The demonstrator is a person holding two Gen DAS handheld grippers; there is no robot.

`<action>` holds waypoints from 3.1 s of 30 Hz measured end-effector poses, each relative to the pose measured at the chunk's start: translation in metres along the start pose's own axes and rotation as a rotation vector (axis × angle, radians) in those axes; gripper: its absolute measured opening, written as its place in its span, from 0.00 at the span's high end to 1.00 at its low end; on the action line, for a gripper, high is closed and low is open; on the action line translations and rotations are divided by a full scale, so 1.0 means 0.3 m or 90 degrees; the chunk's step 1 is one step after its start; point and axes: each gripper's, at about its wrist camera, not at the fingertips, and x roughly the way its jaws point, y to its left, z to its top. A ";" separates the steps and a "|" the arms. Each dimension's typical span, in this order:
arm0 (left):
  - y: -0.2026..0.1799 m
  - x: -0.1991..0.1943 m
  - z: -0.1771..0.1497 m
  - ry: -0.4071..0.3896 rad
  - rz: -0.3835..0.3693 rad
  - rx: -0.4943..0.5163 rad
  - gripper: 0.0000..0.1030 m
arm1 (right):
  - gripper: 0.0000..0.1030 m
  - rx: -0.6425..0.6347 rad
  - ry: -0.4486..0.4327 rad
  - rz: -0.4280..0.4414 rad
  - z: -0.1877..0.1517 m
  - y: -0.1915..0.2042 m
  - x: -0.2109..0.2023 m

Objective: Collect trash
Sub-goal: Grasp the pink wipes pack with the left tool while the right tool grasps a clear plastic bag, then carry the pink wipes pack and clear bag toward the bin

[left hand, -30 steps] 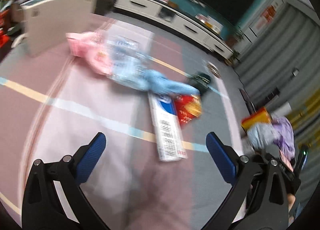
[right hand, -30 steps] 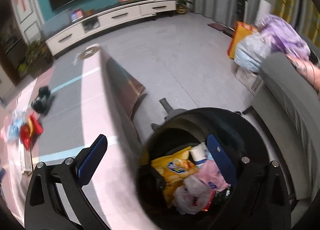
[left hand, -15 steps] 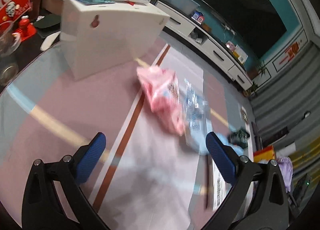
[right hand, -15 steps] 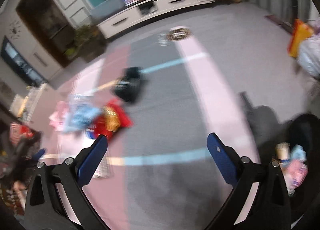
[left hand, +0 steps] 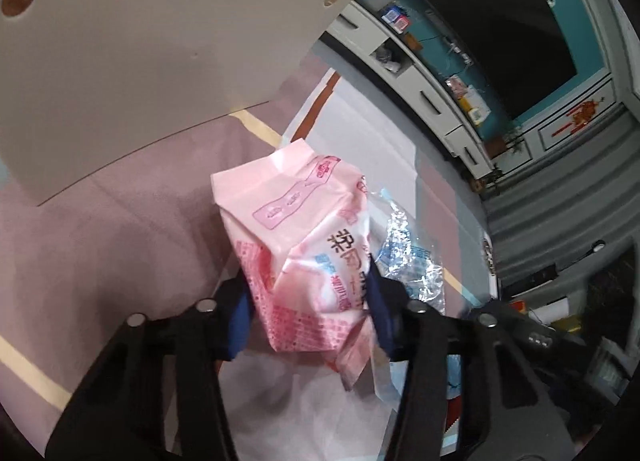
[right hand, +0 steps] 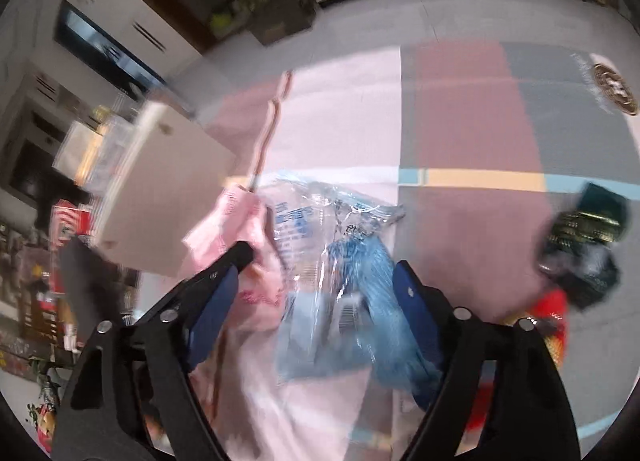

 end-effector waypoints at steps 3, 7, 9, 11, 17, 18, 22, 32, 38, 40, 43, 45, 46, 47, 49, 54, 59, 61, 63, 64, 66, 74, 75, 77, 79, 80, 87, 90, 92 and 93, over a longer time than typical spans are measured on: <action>0.017 -0.007 -0.013 -0.003 -0.011 0.000 0.65 | 0.29 0.000 0.033 -0.030 -0.001 0.010 0.086; 0.044 -0.042 -0.048 -0.015 -0.029 -0.017 0.72 | 0.46 -0.027 0.035 -0.101 -0.012 0.024 0.121; 0.042 -0.072 -0.078 -0.020 -0.016 -0.014 0.72 | 0.63 -0.040 0.035 -0.112 -0.033 0.019 0.118; 0.031 -0.096 -0.104 -0.024 -0.003 -0.004 0.73 | 0.75 -0.053 0.032 -0.111 -0.054 0.015 0.104; -0.022 -0.226 -0.183 -0.048 0.013 0.019 0.73 | 0.84 -0.081 0.011 -0.078 -0.124 0.035 -0.025; -0.036 -0.251 -0.195 -0.050 0.013 0.021 0.73 | 0.84 -0.087 -0.003 -0.071 -0.138 0.045 -0.067; -0.080 -0.350 -0.246 -0.062 0.017 0.045 0.73 | 0.84 -0.094 -0.050 -0.032 -0.188 0.064 -0.214; -0.248 -0.500 -0.426 -0.067 -0.005 0.133 0.73 | 0.84 -0.105 -0.143 0.010 -0.413 0.019 -0.514; -0.343 -0.496 -0.548 -0.046 -0.012 0.188 0.73 | 0.84 -0.056 -0.152 -0.018 -0.541 -0.110 -0.596; -0.372 -0.489 -0.581 -0.034 -0.013 0.207 0.72 | 0.84 -0.038 -0.145 -0.020 -0.571 -0.152 -0.617; -0.423 -0.484 -0.616 -0.024 -0.017 0.234 0.72 | 0.84 -0.023 -0.159 -0.020 -0.597 -0.197 -0.667; -0.453 -0.482 -0.624 -0.023 -0.023 0.245 0.72 | 0.84 -0.024 -0.184 -0.028 -0.615 -0.219 -0.713; -0.476 -0.480 -0.632 -0.023 -0.027 0.255 0.72 | 0.83 -0.025 -0.195 -0.031 -0.623 -0.228 -0.733; -0.491 -0.481 -0.644 -0.023 -0.030 0.262 0.72 | 0.83 -0.029 -0.206 -0.032 -0.633 -0.239 -0.758; -0.528 -0.478 -0.662 -0.023 -0.037 0.277 0.72 | 0.83 -0.033 -0.223 -0.042 -0.645 -0.258 -0.792; -0.627 -0.456 -0.723 -0.012 -0.055 0.311 0.72 | 0.82 -0.013 -0.284 -0.083 -0.682 -0.350 -0.893; -0.715 -0.426 -0.761 0.000 -0.076 0.336 0.72 | 0.80 0.032 -0.322 -0.118 -0.710 -0.466 -0.979; -0.759 -0.413 -0.785 0.005 -0.086 0.348 0.72 | 0.80 0.053 -0.337 -0.131 -0.725 -0.509 -1.011; -0.798 -0.398 -0.807 0.010 -0.097 0.362 0.72 | 0.80 0.068 -0.348 -0.133 -0.740 -0.541 -1.036; -0.812 -0.393 -0.815 0.013 -0.102 0.366 0.72 | 0.80 0.073 -0.355 -0.135 -0.747 -0.556 -1.050; -0.842 -0.379 -0.833 0.023 -0.115 0.374 0.72 | 0.80 0.085 -0.367 -0.138 -0.762 -0.577 -1.076; -0.974 -0.311 -0.926 0.073 -0.173 0.405 0.71 | 0.79 0.147 -0.410 -0.135 -0.834 -0.686 -1.162; -0.989 -0.303 -0.940 0.081 -0.180 0.408 0.71 | 0.79 0.157 -0.413 -0.138 -0.844 -0.700 -1.170; -1.015 -0.284 -0.966 0.093 -0.188 0.417 0.71 | 0.79 0.182 -0.420 -0.143 -0.863 -0.740 -1.187; -1.044 -0.263 -0.993 0.101 -0.193 0.430 0.71 | 0.79 0.200 -0.426 -0.148 -0.884 -0.767 -1.204; -1.057 -0.253 -1.006 0.106 -0.195 0.435 0.71 | 0.79 0.214 -0.429 -0.153 -0.895 -0.788 -1.211; -1.148 -0.178 -1.098 0.142 -0.208 0.464 0.71 | 0.78 0.288 -0.428 -0.152 -0.945 -0.902 -1.218; -1.170 -0.146 -1.132 0.160 -0.210 0.469 0.71 | 0.78 0.306 -0.424 -0.149 -0.955 -0.929 -1.213; -1.176 -0.129 -1.143 0.166 -0.207 0.472 0.71 | 0.78 0.315 -0.422 -0.146 -0.965 -0.949 -1.217; -1.173 -0.125 -1.144 0.167 -0.205 0.472 0.71 | 0.78 0.318 -0.421 -0.142 -0.967 -0.952 -1.215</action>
